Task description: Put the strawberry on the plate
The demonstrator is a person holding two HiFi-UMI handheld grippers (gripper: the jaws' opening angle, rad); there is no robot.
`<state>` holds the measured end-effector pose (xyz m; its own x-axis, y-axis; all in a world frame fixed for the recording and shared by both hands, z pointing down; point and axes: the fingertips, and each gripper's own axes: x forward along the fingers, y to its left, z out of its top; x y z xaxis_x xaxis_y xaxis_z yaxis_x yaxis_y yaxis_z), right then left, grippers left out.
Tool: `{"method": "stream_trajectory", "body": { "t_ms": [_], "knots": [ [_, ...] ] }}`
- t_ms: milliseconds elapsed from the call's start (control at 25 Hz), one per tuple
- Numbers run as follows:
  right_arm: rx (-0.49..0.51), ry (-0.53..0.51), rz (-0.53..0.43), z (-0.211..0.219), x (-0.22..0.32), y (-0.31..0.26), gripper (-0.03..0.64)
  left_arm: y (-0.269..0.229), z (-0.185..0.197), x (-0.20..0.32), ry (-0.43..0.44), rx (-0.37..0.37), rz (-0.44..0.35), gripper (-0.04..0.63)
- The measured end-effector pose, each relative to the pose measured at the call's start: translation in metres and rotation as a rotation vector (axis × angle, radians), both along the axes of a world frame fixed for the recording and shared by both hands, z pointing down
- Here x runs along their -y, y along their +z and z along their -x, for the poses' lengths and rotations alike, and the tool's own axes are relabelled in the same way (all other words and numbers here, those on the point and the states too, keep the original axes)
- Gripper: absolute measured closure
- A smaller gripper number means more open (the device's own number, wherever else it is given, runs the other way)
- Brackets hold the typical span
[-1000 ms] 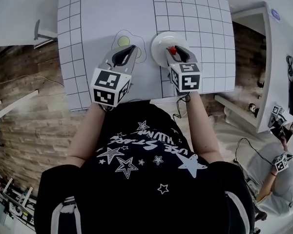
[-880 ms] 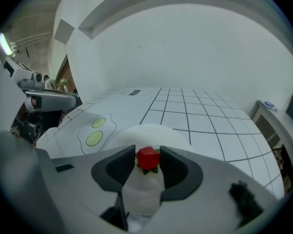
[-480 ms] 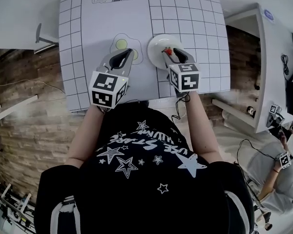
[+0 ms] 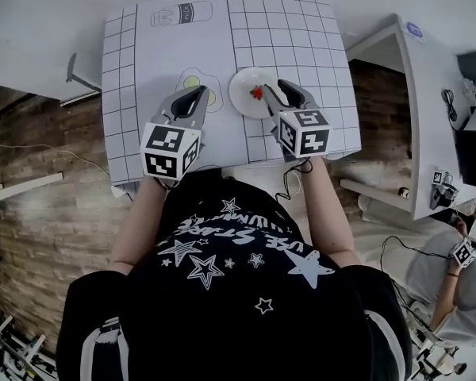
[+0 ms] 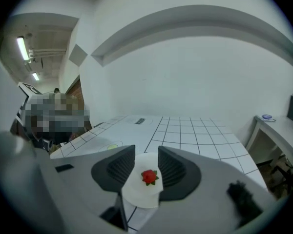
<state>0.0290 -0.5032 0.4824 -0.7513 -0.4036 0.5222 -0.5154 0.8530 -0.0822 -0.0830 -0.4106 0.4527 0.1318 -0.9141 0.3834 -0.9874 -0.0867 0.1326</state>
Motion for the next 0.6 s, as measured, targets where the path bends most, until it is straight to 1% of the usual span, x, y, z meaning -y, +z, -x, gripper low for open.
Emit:
{"method": "stream_trajectory", "body": {
  "t_ms": [40,160,360,480,600],
  "knots": [
    [0.007,-0.004,-0.009,-0.003,-0.003,-0.006,0.463,-0.005,-0.002,-0.003,-0.005,0.006,-0.01,0.586],
    [0.025,-0.018,-0.031,-0.012,-0.015,-0.018,0.537,-0.017,-0.008,-0.014,-0.019,0.025,-0.034,0.586],
    [0.077,-0.022,-0.021,-0.034,-0.042,-0.027,0.571,-0.027,-0.026,-0.04,-0.032,0.038,-0.04,0.586],
    [0.119,-0.014,-0.018,-0.044,-0.055,-0.028,0.588,-0.028,-0.032,-0.058,-0.062,0.029,-0.04,0.586],
    [0.17,0.015,-0.012,-0.052,-0.065,-0.026,0.598,-0.022,-0.033,-0.077,-0.091,0.03,-0.016,0.586]
  ]
}}
